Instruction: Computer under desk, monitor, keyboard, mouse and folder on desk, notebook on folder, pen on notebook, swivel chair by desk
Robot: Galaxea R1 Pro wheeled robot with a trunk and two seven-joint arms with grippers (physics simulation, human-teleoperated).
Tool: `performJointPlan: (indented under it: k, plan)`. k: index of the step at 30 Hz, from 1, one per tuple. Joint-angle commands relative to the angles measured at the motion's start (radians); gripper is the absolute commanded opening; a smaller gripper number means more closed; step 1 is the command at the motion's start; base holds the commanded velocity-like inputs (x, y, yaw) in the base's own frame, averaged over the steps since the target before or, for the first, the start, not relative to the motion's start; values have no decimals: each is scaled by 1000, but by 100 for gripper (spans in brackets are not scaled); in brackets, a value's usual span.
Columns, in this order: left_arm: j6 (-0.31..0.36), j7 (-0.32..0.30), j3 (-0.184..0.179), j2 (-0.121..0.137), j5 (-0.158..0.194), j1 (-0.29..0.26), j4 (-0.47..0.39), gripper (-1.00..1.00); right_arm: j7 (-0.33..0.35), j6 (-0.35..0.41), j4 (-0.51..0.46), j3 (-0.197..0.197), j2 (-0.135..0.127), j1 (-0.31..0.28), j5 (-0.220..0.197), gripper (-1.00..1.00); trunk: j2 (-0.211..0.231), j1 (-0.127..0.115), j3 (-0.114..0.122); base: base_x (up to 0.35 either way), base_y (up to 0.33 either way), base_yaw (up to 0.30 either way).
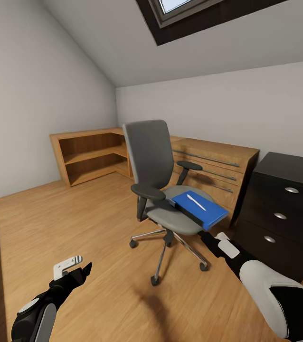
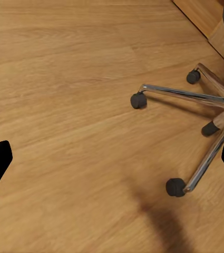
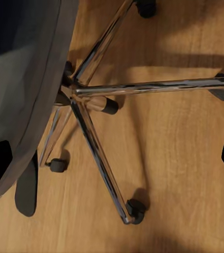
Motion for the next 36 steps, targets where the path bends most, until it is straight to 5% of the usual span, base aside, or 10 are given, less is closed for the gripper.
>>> performJointPlan:
  k: [1, 26, 36]
  plan:
    - [6, 3, 1, -1, 10, -1, -1, 100, -6, 5, -3, 1, 0, 0, -5, 100, 0, 0, -1, 110, 71, 0]
    - [6, 3, 1, -1, 12, -1, -1, 100, -6, 4, -3, 1, 0, 0, -5, 100, 0, 0, -1, 52, 28, 0]
    - [6, 4, 1, -1, 12, -1, -1, 100, -6, 4, -3, 1, 0, 0, -5, 100, 0, 0, -1, -145, 0, 0]
